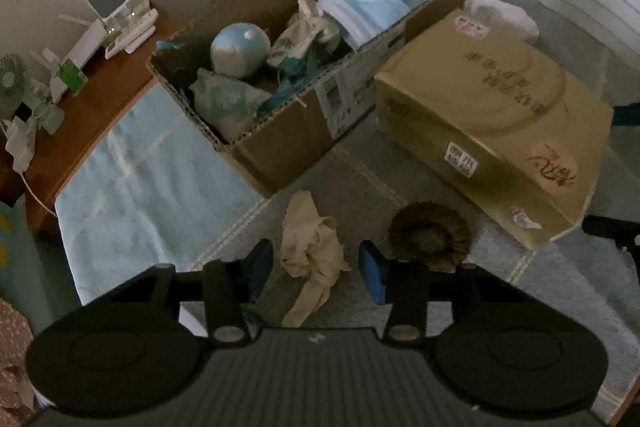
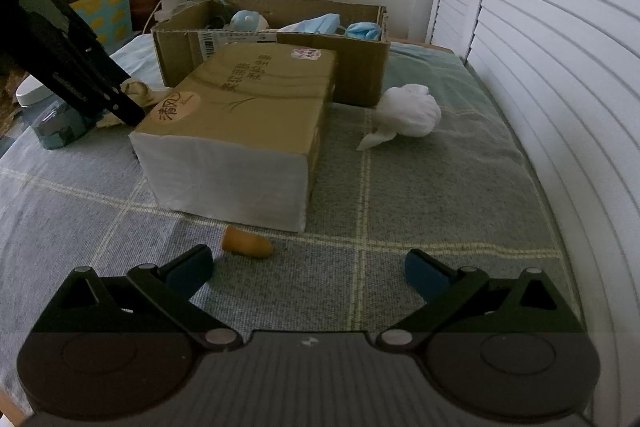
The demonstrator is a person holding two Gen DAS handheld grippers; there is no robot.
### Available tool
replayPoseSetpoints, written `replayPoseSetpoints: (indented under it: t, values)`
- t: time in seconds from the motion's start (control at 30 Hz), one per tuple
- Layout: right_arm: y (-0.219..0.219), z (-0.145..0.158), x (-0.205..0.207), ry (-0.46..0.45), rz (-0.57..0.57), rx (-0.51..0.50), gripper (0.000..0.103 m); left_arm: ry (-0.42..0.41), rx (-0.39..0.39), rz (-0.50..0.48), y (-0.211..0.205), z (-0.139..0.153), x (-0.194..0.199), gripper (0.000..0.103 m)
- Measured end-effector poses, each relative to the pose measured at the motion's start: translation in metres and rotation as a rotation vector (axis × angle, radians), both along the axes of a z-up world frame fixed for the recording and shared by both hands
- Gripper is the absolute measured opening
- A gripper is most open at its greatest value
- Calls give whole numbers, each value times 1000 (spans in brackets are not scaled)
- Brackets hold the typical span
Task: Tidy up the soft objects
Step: 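Grasp the beige cloth with the left tool while the right tool approaches the orange piece, then drop the beige cloth into the box with the left tool while the right tool grasps the orange piece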
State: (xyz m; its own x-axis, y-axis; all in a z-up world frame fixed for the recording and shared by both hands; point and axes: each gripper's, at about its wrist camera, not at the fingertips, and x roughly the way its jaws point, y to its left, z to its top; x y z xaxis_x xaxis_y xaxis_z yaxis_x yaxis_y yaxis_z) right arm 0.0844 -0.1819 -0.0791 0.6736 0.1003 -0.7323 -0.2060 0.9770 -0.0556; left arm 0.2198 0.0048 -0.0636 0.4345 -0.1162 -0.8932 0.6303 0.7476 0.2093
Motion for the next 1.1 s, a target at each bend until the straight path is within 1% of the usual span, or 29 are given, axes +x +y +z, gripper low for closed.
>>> replayPoseSetpoints:
  t: [0.03,0.1,0.17,0.3,0.4,0.47,0.53,0.57,0.63,0.8,0.87,0.93,0.97,1.03,1.07,1.1]
  values:
    - [0,0,0,-2,2,1,103,2,6,5,0,-1,0,41]
    - [0,-1,0,-6,5,1,103,-4,17,-9,-2,-4,-2,39]
    - [0,-1,-1,-9,5,2,103,0,12,-13,-4,-4,-4,35]
    - [0,-1,-1,-8,5,0,103,6,1,-23,-8,-2,-6,34]
    - [1,0,-2,-2,8,-1,103,-3,-1,-50,-13,0,-11,34]
    - [3,1,-3,-3,16,-2,100,-10,5,-58,-13,-1,-11,34]
    - [5,3,-5,-6,26,0,88,-12,12,-49,-13,-2,-9,34]
    - [7,5,-6,-8,35,0,86,-13,16,-44,-12,-3,-7,34]
    - [12,6,-7,-6,43,-3,77,-16,17,-37,-11,-4,-5,38]
    - [16,9,-8,-3,57,5,66,-19,19,-29,-7,-4,0,36]
    - [17,9,-7,-1,53,11,64,-20,20,-28,-7,-4,0,34]
    - [17,10,-6,-1,47,21,56,-19,19,-28,-7,-4,0,32]
    - [17,11,-5,1,47,25,54,-17,18,-29,-7,-4,0,31]
    - [18,12,-5,3,42,28,44,-16,17,-27,-7,-3,-1,30]
    - [18,12,-5,6,43,33,42,-14,15,-27,-7,-3,-1,30]
    - [19,12,-5,8,47,36,35,-12,12,-26,-6,-3,-1,30]
